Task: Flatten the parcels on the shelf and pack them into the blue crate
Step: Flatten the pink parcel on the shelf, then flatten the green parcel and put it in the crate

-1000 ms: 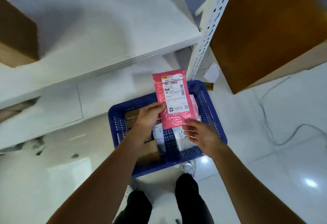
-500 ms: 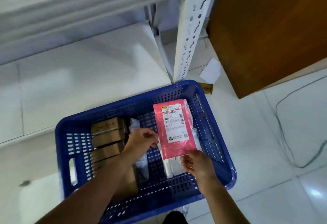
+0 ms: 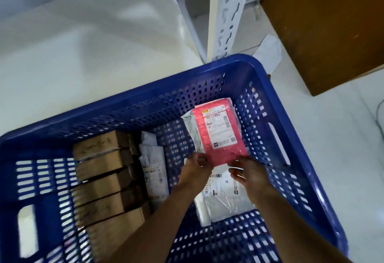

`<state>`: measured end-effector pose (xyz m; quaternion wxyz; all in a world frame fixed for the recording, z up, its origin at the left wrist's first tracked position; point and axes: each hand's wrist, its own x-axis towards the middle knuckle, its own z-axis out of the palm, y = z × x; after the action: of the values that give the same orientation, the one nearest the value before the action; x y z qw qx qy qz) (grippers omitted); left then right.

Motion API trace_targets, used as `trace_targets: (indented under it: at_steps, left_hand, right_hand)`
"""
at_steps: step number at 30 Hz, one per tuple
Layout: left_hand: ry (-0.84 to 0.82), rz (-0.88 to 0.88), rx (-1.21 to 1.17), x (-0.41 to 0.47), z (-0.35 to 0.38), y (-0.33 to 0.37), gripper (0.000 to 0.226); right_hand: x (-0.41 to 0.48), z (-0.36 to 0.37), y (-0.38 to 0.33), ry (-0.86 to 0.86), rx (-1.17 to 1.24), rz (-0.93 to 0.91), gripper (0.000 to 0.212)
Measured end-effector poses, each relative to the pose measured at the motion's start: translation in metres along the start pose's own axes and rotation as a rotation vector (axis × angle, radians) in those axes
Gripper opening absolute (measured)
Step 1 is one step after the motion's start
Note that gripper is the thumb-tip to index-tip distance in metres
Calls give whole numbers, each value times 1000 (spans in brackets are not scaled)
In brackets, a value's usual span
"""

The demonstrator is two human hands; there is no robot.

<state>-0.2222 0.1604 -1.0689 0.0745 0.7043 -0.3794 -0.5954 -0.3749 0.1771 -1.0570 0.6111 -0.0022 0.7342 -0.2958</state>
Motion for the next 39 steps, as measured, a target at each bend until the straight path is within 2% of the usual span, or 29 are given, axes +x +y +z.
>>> trace_targets:
  at_steps: [2, 7, 10, 13, 17, 21, 23, 26, 28, 35, 39]
  left_hand:
    - [-8, 63, 26, 4, 6, 0, 29]
    - [-114, 121, 89, 1, 10, 14, 55]
    - [-71, 119, 198, -26, 0, 27, 62]
    - [-45, 130, 298, -66, -22, 44, 63]
    - [-28, 226, 355, -118, -62, 78, 60]
    - [8, 313, 398, -177, -125, 133, 52]
    - [38, 412, 459, -214, -161, 166, 48]
    - [77, 595, 675, -274, -214, 211, 46]
    - [91, 672, 715, -310, -248, 233, 47]
    - [215, 753, 554, -434, -342, 306, 35]
    - [279, 771, 312, -501, -383, 355, 16]
  right_hand:
    - [4, 1, 1, 3, 23, 2, 16]
    - [6, 5, -1, 27, 73, 73, 24]
    - [-15, 7, -3, 54, 16, 115, 26]
    - [-52, 9, -17, 5, -87, 108, 21]
    - [-123, 4, -46, 6, -231, -88, 17]
    - [-215, 15, -99, -11, -268, -267, 18]
    - [-265, 26, -132, -30, -281, -365, 18]
    - [-341, 41, -173, -53, -294, -494, 19]
    - [-388, 50, -195, -67, -295, -555, 19]
    - [-536, 68, -262, -126, -294, -757, 14]
    - [-606, 74, -295, -147, -385, -902, 12]
